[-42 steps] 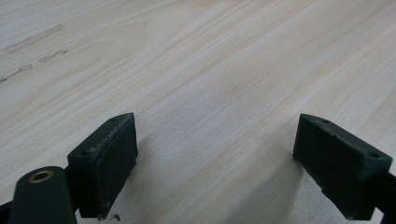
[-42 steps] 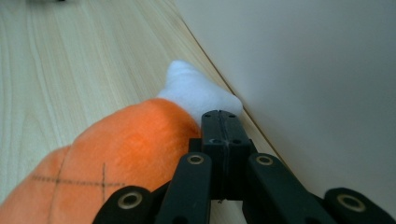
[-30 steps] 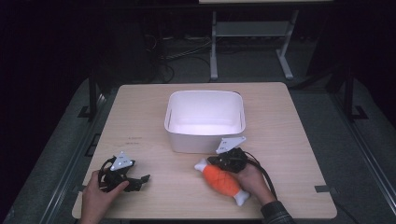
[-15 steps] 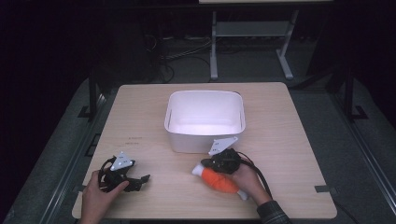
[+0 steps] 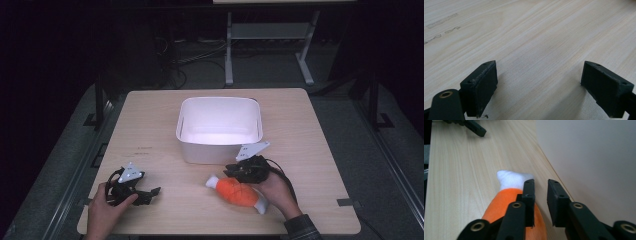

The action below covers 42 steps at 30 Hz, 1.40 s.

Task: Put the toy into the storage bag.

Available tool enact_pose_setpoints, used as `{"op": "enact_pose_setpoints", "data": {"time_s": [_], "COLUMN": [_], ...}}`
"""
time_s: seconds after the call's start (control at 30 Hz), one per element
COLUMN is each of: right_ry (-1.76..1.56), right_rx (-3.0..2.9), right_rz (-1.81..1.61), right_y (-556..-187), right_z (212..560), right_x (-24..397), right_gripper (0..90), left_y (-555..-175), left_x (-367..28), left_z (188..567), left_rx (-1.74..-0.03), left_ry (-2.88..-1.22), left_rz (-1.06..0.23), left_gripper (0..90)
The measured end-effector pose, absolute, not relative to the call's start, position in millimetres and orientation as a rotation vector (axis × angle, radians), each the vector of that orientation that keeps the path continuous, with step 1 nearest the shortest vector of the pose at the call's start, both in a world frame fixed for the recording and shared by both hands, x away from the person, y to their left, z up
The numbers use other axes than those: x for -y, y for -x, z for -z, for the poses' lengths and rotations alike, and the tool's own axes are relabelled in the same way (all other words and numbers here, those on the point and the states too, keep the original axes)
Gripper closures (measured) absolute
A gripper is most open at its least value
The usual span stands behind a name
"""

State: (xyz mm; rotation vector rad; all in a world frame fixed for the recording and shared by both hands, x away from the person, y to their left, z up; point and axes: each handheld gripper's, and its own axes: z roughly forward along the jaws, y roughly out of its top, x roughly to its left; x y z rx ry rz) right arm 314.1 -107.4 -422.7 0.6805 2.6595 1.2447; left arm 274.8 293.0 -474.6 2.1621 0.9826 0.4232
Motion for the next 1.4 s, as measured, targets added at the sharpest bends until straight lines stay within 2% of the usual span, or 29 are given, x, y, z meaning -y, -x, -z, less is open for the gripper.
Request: {"op": "enact_pose_setpoints", "data": {"time_s": [0.27, 0.33, 0.37, 0.57, 0.73, 0.77, 0.8, 0.9, 0.97, 1.4], "right_ry": [-0.757, -0.762, -0.785, -0.825, -0.841, -0.841, -0.858, -0.854, -0.863, -0.803], "right_rx": [-2.654, -2.655, -2.66, -2.672, -2.705, -2.705, -2.723, -2.734, -2.746, -2.841], "right_rz": [-1.235, -1.237, -1.227, -1.204, -1.164, -1.164, -1.13, -1.095, -1.077, -1.024], "right_y": [-307.2, -306.2, -303.3, -297.5, -293.3, -293.3, -290.5, -287.7, -286.4, -283.0], "right_z": [413.9, 413.4, 412.6, 410.6, 409.7, 409.7, 410.7, 412.5, 414.4, 427.4], "right_x": [128.5, 130.9, 136.6, 147.0, 151.2, 151.2, 152.1, 152.3, 151.4, 132.7], "right_gripper": [56.4, 54.5, 47.8, 36.9, 23.3, 23.3, 16.1, 10.5, 3.0, 1.5], "left_y": [-274.8, -274.8, -274.7, -274.9, -274.9, -274.9, -274.9, -274.9, -274.9, -274.9], "left_x": [-292.8, -292.7, -292.8, -293.0, -293.2, -293.2, -293.2, -293.1, -293.1, -293.2], "left_z": [474.8, 475.0, 474.8, 474.7, 474.6, 474.6, 474.6, 474.8, 474.6, 474.6], "left_rx": [-0.983, -0.984, -0.985, -0.982, -0.98, -0.98, -0.98, -0.98, -0.98, -0.979], "left_ry": [-2.158, -2.156, -2.158, -2.161, -2.165, -2.165, -2.165, -2.162, -2.164, -2.165], "left_rz": [-0.425, -0.424, -0.422, -0.425, -0.424, -0.424, -0.425, -0.425, -0.425, -0.424], "left_gripper": [13.0, 13.0, 13.0, 13.0, 13.0, 13.0, 13.0, 13.0, 13.0, 13.0]}}
